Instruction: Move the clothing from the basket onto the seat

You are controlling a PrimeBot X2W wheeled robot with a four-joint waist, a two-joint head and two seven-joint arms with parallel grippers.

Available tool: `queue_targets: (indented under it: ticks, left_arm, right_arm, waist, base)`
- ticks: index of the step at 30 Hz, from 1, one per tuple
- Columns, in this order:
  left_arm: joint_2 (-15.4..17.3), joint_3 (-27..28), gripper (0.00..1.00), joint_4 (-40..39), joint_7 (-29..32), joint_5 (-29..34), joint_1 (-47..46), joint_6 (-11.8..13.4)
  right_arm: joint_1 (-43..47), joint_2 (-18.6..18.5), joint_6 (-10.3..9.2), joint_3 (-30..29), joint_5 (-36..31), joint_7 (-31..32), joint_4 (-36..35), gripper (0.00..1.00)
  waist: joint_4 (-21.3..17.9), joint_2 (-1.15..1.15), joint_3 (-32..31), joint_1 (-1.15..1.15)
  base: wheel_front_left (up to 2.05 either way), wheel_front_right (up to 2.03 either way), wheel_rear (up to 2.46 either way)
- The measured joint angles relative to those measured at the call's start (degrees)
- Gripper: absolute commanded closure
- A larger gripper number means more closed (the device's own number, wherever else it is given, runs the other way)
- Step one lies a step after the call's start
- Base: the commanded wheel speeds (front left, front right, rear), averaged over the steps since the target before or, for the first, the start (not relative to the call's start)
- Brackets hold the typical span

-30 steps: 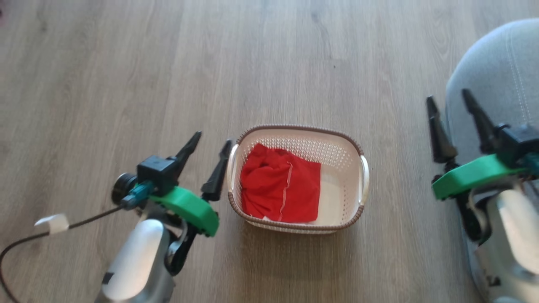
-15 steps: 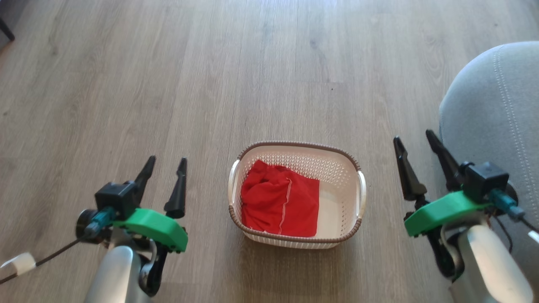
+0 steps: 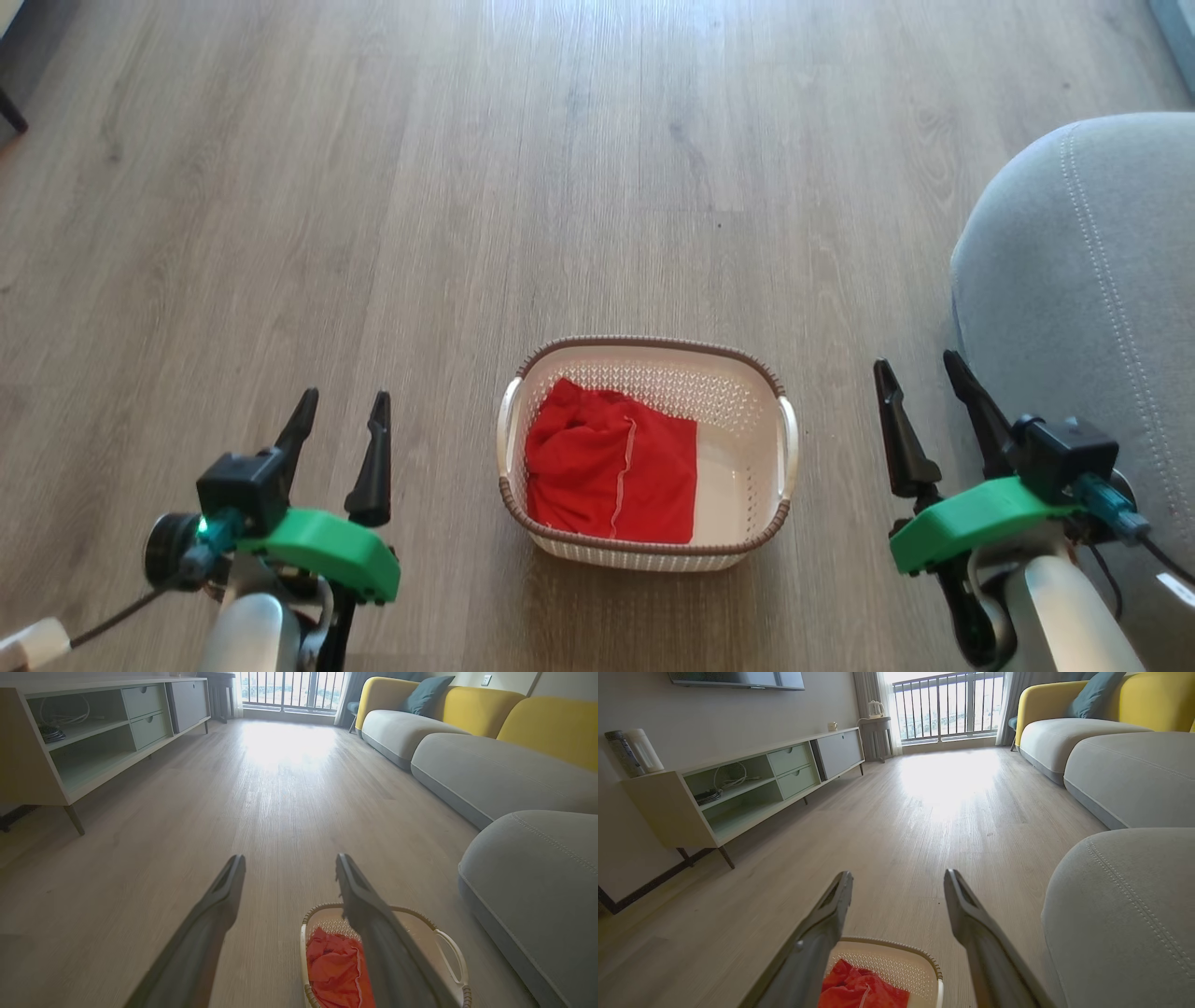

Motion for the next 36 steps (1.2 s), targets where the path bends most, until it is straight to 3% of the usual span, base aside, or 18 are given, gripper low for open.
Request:
queue_targets:
  ticks: [22, 36]
  left_arm:
    - [0.0, 0.1, 0.0, -3.0, 0.0, 2.8, 4.0, 1.5]
    - [0.0, -1.0, 0.0, -2.2, 0.0, 2.9, 3.9, 1.4]
  right_arm:
    - [2.6, 1.6, -0.01, -1.7, -0.7, 0.0, 0.6, 0.0]
    - [2.7, 1.9, 0.0, -1.7, -0.7, 0.0, 0.0, 0.0]
  waist:
    - [-1.1, 0.0, -1.5, 0.0]
    - [-1.7, 0.0, 0.8, 0.0]
  base:
    - [0.0, 0.0, 0.0]
    - [0.0, 0.0, 0.0]
